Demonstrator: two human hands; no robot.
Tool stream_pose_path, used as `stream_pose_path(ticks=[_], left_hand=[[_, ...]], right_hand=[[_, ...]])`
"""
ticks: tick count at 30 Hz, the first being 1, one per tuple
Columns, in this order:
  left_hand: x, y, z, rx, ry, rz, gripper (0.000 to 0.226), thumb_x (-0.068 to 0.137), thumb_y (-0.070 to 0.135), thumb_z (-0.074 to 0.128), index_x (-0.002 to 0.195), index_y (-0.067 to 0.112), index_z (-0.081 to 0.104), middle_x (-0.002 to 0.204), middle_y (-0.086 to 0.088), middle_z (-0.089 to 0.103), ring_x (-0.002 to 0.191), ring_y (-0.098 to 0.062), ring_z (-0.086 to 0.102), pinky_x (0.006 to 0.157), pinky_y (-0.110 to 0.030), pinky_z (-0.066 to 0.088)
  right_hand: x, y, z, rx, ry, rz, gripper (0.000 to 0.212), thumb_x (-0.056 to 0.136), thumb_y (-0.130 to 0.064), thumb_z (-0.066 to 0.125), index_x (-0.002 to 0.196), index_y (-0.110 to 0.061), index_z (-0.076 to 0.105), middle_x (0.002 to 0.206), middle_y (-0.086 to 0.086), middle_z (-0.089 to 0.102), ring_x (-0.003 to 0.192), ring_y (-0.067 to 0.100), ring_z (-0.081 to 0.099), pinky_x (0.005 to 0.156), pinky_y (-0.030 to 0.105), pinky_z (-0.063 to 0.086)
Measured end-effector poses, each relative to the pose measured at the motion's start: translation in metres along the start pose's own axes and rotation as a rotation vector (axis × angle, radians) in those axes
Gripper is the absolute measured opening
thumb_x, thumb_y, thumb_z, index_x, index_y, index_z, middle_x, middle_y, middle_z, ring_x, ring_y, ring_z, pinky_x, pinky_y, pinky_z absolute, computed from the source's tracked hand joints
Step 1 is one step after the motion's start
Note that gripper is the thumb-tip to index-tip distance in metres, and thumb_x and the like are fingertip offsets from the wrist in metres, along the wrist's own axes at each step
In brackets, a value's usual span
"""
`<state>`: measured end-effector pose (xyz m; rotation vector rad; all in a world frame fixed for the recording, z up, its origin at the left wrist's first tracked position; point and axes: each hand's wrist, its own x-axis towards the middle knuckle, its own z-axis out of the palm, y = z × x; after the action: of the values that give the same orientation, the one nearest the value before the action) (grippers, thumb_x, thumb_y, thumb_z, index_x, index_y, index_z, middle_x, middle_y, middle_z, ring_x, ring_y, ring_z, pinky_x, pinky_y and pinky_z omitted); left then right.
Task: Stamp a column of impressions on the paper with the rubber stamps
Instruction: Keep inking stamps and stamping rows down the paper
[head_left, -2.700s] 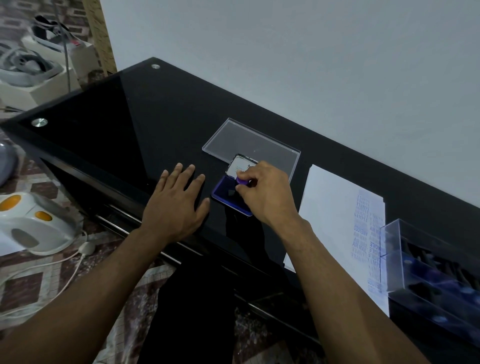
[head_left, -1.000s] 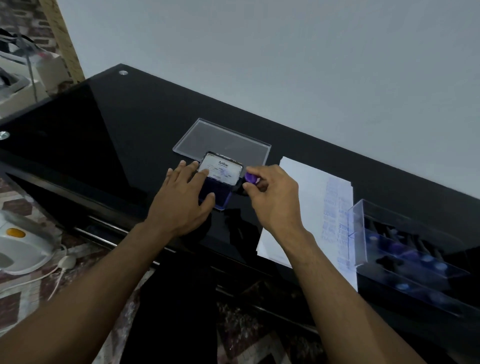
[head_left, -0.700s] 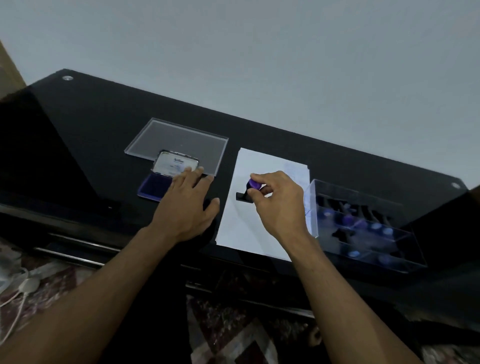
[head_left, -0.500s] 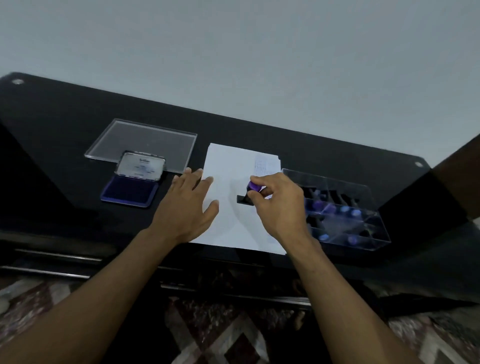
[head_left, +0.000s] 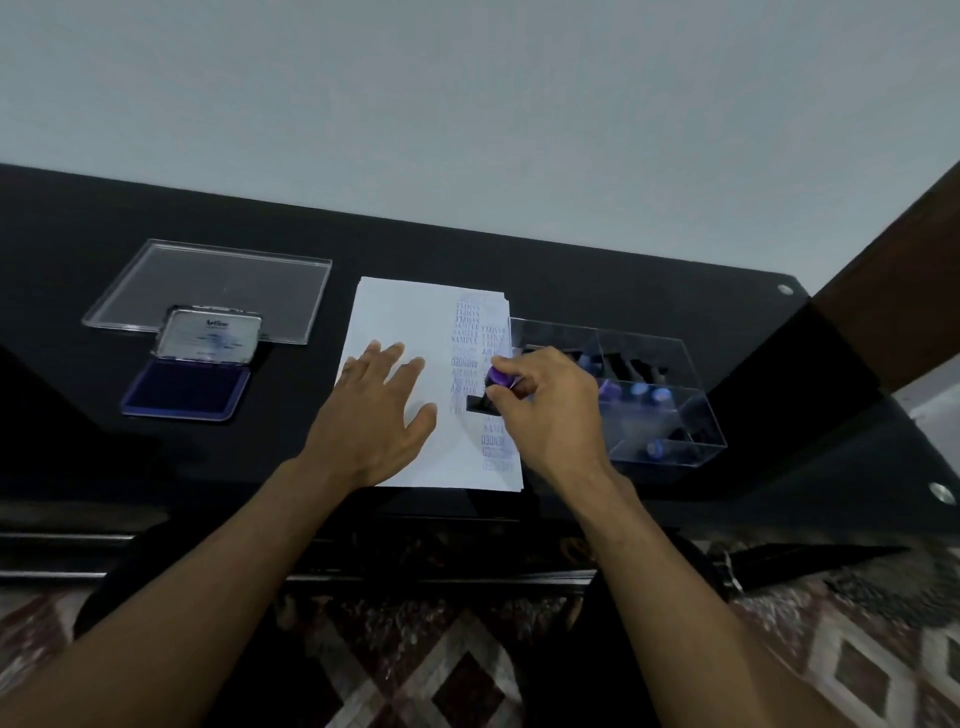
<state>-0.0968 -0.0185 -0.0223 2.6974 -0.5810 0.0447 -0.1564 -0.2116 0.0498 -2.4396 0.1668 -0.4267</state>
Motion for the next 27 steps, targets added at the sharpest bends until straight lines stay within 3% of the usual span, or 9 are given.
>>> stream_pose_path(ticks=[4, 9, 17, 27], left_hand=[[0.002, -0.005, 0.004, 0.014, -0.001, 0.005, 0.074, 0.092, 0.062, 0.028, 0.156, 0.023, 0.034, 0.167, -0.004, 0.020, 0.156, -0.026, 0.006, 0.122, -0.042, 0.003], [0.003, -0.010, 0.009, 0.055, 0.004, 0.018, 0.078, 0.091, 0.064, 0.021, 0.155, 0.023, 0.035, 0.168, -0.005, 0.017, 0.156, -0.028, -0.001, 0.124, -0.048, 0.003], [0.003, -0.015, 0.017, 0.116, -0.008, 0.038, 0.080, 0.092, 0.067, 0.013, 0.154, 0.023, 0.038, 0.167, -0.006, 0.022, 0.156, -0.029, 0.008, 0.125, -0.054, 0.006], [0.004, -0.016, 0.020, 0.141, -0.007, 0.032, 0.077, 0.094, 0.065, 0.015, 0.155, 0.024, 0.035, 0.167, -0.006, 0.020, 0.156, -0.029, 0.008, 0.125, -0.052, 0.004]], right_hand=[[0.001, -0.001, 0.004, -0.018, -0.007, -0.022, 0.026, 0.086, -0.017, 0.075, 0.112, -0.017, 0.075, 0.109, -0.002, 0.067, 0.086, 0.008, 0.064, 0.087, 0.014, 0.049], [0.002, -0.004, 0.009, -0.062, -0.060, -0.047, 0.028, 0.087, -0.020, 0.074, 0.116, -0.017, 0.073, 0.110, -0.002, 0.066, 0.086, 0.008, 0.063, 0.090, 0.021, 0.051], [0.004, -0.003, 0.015, -0.085, -0.099, -0.075, 0.028, 0.088, -0.021, 0.074, 0.115, -0.016, 0.074, 0.107, 0.003, 0.068, 0.084, 0.015, 0.066, 0.086, 0.034, 0.057], [0.005, -0.004, 0.021, -0.107, -0.107, -0.093, 0.026, 0.087, -0.020, 0.074, 0.112, -0.017, 0.075, 0.103, 0.000, 0.069, 0.082, 0.014, 0.066, 0.080, 0.032, 0.057]])
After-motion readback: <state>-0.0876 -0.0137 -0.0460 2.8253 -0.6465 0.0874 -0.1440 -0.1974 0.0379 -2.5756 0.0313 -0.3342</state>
